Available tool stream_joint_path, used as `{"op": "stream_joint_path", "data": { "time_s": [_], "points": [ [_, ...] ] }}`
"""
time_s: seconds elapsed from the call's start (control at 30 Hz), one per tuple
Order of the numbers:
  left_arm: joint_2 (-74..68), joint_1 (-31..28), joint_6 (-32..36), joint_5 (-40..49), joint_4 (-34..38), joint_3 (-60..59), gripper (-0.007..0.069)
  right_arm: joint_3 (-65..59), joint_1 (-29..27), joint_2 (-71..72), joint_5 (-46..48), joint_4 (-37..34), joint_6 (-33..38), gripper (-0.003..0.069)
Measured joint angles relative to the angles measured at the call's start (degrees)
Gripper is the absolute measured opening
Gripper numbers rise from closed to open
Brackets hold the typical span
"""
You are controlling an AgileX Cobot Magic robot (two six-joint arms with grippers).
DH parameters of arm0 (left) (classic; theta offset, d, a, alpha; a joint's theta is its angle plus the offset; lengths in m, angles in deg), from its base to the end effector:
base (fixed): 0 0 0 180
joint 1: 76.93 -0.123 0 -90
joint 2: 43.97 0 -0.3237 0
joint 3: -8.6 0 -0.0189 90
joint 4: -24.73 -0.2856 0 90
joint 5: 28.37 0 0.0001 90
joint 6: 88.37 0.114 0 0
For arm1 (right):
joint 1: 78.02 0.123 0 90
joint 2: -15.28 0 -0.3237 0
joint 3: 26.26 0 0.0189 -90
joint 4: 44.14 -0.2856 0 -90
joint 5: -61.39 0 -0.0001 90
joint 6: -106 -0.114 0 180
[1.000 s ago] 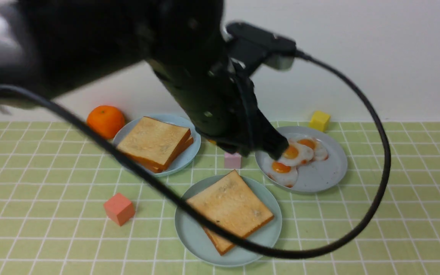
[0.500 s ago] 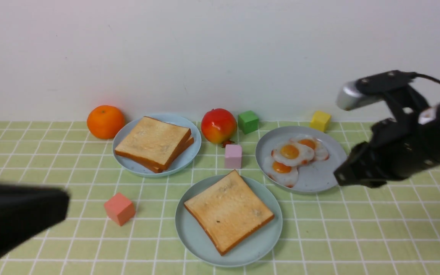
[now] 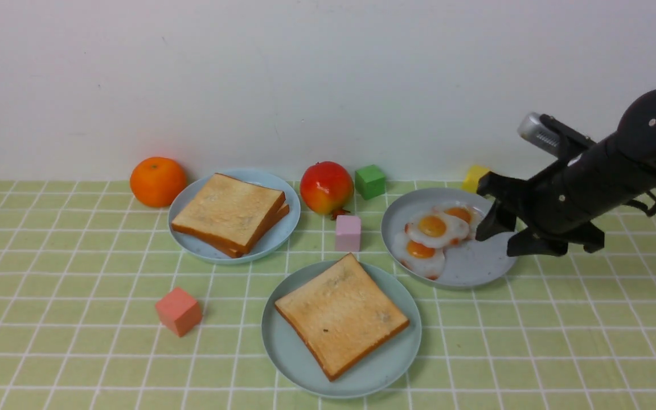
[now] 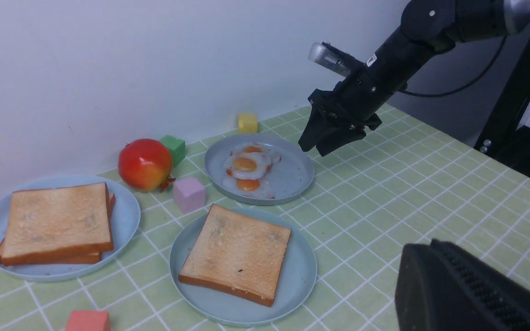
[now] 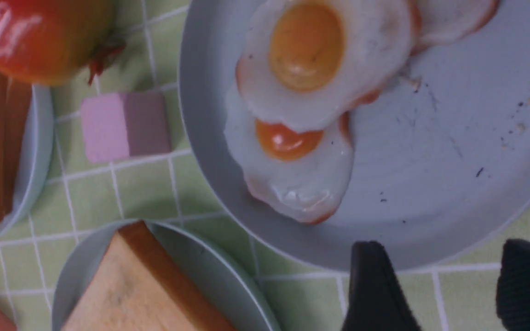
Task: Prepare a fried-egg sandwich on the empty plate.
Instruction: Use the right arm to grab a fried egg
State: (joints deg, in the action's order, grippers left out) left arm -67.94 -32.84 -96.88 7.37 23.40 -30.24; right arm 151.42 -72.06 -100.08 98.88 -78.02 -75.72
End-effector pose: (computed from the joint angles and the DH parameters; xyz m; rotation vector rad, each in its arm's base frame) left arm 0.0458 -0.0423 0.3848 0.5450 1.6778 -0.6493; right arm 0.4471 0.0856 0.2065 0.4299 2.6430 0.6636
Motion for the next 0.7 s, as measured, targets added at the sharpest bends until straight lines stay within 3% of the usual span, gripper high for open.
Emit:
{"op": "stream_joint_path", "data": {
  "time_s": [0.1, 0.3, 0.7],
  "points": [
    [-1.5, 0.0, 0.0, -0.2, 0.0, 0.0, -0.0013, 0.8, -0.9, -3.4, -0.4, -10.1, 7.2, 0.0407],
    [-4.3, 0.0, 0.0, -1.4, 0.3, 0.0, -0.0013, 1.5, -1.0, -7.8, -1.1, -22.8, 15.3, 0.0407],
    [-5.2, 0.0, -0.1, -1.7, 2.1, 0.0, -0.0013, 2.1, -1.3, -11.3, -5.4, -26.6, 16.9, 0.0409]
  ]
}}
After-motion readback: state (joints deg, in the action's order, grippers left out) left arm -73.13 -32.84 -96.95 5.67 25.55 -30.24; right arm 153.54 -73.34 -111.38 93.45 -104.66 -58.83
